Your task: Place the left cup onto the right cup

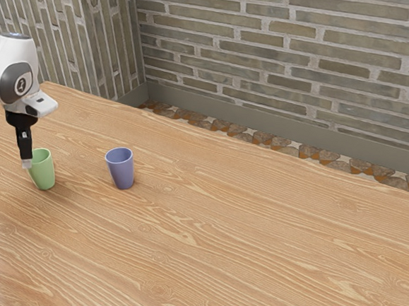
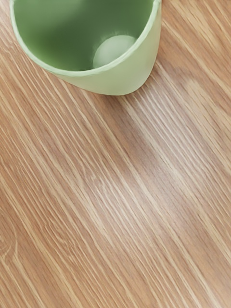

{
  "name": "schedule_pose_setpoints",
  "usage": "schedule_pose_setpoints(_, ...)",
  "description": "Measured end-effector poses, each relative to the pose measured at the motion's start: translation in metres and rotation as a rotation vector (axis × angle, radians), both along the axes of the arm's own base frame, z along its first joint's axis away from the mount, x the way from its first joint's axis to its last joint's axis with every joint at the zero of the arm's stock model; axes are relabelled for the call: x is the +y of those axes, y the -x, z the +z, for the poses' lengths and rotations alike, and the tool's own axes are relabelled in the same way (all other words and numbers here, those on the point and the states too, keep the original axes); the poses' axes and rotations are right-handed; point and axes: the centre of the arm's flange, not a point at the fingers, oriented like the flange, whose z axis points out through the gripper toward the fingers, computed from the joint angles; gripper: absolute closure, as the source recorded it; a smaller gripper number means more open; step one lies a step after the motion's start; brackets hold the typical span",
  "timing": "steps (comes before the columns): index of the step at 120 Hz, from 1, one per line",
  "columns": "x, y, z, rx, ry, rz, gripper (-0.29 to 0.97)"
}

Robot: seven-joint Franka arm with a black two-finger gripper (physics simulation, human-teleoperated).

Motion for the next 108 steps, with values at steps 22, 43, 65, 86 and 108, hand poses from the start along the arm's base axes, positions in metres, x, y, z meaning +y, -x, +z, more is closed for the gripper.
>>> schedule_pose_setpoints(22,0.005,-0.003,-0.007,0.004,0.001,-0.007,0.0)
schedule_pose_setpoints(43,0.003,-0.007,-0.017,0.005,0.013,-0.017,0.0)
schedule_pose_setpoints(65,-0.001,-0.011,-0.022,0.001,0.014,-0.034,0.0)
schedule_pose_setpoints(86,0.002,-0.016,-0.026,-0.002,0.009,-0.044,0.0)
schedule_pose_setpoints(108,0.004,-0.023,-0.029,-0.006,0.005,-0.056,0.0)
